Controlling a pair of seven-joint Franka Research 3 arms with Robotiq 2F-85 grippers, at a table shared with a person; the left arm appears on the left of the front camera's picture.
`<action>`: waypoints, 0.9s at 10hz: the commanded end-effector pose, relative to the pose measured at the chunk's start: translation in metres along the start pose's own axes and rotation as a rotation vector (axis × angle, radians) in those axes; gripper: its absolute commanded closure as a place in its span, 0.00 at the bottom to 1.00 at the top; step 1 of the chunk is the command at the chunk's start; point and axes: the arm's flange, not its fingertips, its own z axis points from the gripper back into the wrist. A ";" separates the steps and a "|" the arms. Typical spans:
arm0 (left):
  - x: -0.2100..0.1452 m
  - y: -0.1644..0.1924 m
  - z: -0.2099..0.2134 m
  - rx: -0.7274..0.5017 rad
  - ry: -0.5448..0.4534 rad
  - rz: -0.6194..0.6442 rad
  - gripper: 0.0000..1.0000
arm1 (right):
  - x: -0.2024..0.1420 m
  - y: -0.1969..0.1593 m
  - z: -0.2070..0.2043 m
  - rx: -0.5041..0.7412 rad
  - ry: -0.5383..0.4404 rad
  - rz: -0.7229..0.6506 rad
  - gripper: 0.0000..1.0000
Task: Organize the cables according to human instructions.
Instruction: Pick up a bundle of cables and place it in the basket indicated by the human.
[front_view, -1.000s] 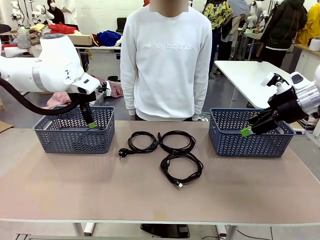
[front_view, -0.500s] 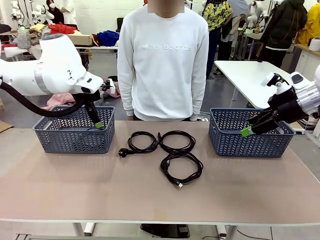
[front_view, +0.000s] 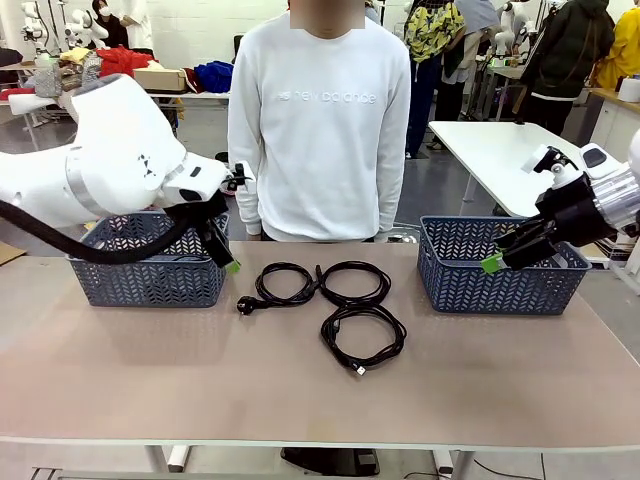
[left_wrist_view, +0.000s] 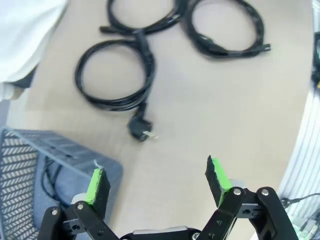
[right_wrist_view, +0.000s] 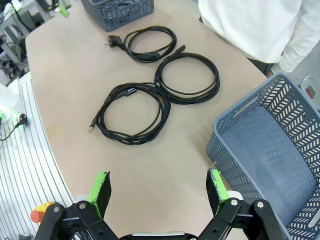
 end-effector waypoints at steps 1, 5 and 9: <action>-0.014 -0.028 -0.002 -0.026 -0.057 -0.004 0.00 | 0.000 -0.005 -0.002 0.014 -0.027 0.020 0.00; -0.021 -0.077 0.005 -0.109 -0.120 -0.005 0.00 | 0.000 -0.005 -0.002 0.014 -0.027 0.020 0.00; -0.022 -0.092 0.000 -0.164 -0.107 -0.034 0.00 | 0.000 -0.005 -0.002 0.014 -0.027 0.020 0.00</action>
